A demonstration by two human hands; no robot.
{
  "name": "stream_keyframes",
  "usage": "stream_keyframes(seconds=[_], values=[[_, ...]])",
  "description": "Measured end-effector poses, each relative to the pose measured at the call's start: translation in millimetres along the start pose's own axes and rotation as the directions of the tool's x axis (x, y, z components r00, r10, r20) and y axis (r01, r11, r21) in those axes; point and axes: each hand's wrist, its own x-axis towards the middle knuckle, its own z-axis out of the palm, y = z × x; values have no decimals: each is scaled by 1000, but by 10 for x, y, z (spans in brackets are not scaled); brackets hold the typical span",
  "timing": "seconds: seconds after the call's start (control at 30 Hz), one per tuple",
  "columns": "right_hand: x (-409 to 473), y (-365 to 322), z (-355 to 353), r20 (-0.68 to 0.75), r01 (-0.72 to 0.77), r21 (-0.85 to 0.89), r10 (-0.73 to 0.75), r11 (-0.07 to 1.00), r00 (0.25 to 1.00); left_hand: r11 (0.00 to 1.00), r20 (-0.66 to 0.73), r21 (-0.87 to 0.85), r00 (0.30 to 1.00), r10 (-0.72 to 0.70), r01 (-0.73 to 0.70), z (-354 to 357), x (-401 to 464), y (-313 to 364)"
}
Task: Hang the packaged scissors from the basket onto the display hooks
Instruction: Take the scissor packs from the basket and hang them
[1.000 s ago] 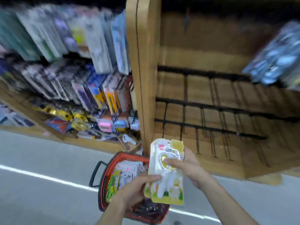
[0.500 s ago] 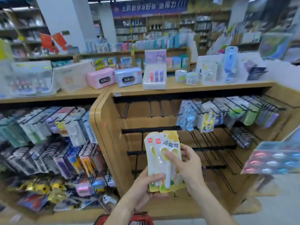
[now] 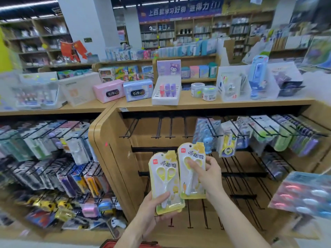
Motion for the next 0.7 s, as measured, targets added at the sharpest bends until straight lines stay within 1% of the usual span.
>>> stream_keyframes(seconds=[0.13, 0.27, 0.47, 0.6, 0.7], values=[[368, 72, 141, -19, 26, -76, -28, 997, 999, 1000, -57, -19, 998, -11, 10, -145, 67, -57], [591, 155, 241, -55, 29, -101, -35, 995, 998, 1000, -93, -22, 996, -1, -1, -219, 107, -76], [961, 343, 371, -81, 27, -192, -43, 981, 996, 1000, -57, 22, 998, 20, -18, -239, 181, -17], [1448, 307, 565, -118, -11, -365, -35, 931, 992, 999, -41, 47, 999, 15, -13, -243, 253, 26], [1772, 324, 635, -159, -48, -552, -48, 832, 986, 998, -12, 54, 1000, 12, -12, -216, 292, 73]])
